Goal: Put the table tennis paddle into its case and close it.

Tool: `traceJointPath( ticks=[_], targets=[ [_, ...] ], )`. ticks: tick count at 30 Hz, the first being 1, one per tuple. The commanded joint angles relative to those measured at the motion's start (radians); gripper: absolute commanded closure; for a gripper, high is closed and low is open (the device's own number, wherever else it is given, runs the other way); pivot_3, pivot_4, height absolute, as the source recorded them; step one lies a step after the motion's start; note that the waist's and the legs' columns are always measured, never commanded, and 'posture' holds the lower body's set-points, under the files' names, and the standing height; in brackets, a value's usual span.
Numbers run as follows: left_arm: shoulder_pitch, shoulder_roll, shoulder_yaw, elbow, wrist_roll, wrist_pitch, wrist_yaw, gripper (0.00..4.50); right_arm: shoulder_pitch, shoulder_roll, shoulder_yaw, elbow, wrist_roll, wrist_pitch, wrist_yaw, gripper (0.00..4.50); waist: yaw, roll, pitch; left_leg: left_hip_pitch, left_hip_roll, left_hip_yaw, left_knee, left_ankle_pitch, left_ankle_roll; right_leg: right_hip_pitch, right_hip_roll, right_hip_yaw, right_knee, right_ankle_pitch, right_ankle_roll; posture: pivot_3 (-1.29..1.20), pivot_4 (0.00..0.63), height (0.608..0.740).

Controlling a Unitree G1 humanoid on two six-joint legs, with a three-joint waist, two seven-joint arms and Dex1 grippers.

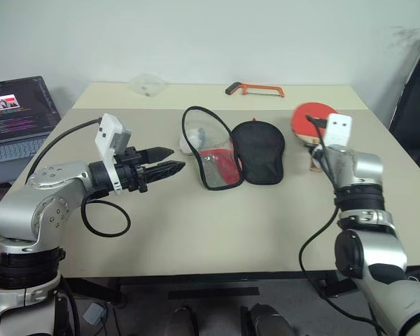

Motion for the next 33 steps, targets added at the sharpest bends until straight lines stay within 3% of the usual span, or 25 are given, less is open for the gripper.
traceJointPath(
  ticks=[1,10,33],
  targets=[
    [0.003,0.005,0.005,-0.019,-0.005,-0.025,0.006,1.81,-0.071,0.069,0.032,-0.072,0.010,-0.008,0.006,3.48,0.002,0.000,0.000,0.000,0.000,0.000,0.000,0.000,0.000,-0.001,0.000,0.000,0.001,0.000,-0.001,0.00,0.150,0.740],
    [0.038,0.007,0.010,-0.062,-0.018,-0.016,0.033,1.81,-0.103,0.160,0.025,0.107,-0.024,-0.113,-0.055,3.48,0.018,0.000,0.000,-0.004,-0.001,-0.002,0.001,0.000,0.000,-0.001,-0.002,-0.003,0.001,-0.001,-0.001,0.00,0.150,0.740],
    [0.061,0.007,-0.006,-0.091,-0.014,-0.017,0.079,1.81,-0.045,0.177,0.025,0.147,-0.025,-0.086,-0.028,3.48,0.010,0.000,0.000,-0.007,-0.001,-0.003,0.000,0.000,0.000,-0.003,-0.001,-0.004,-0.002,0.000,-0.001,0.00,0.150,0.740]
  ],
)
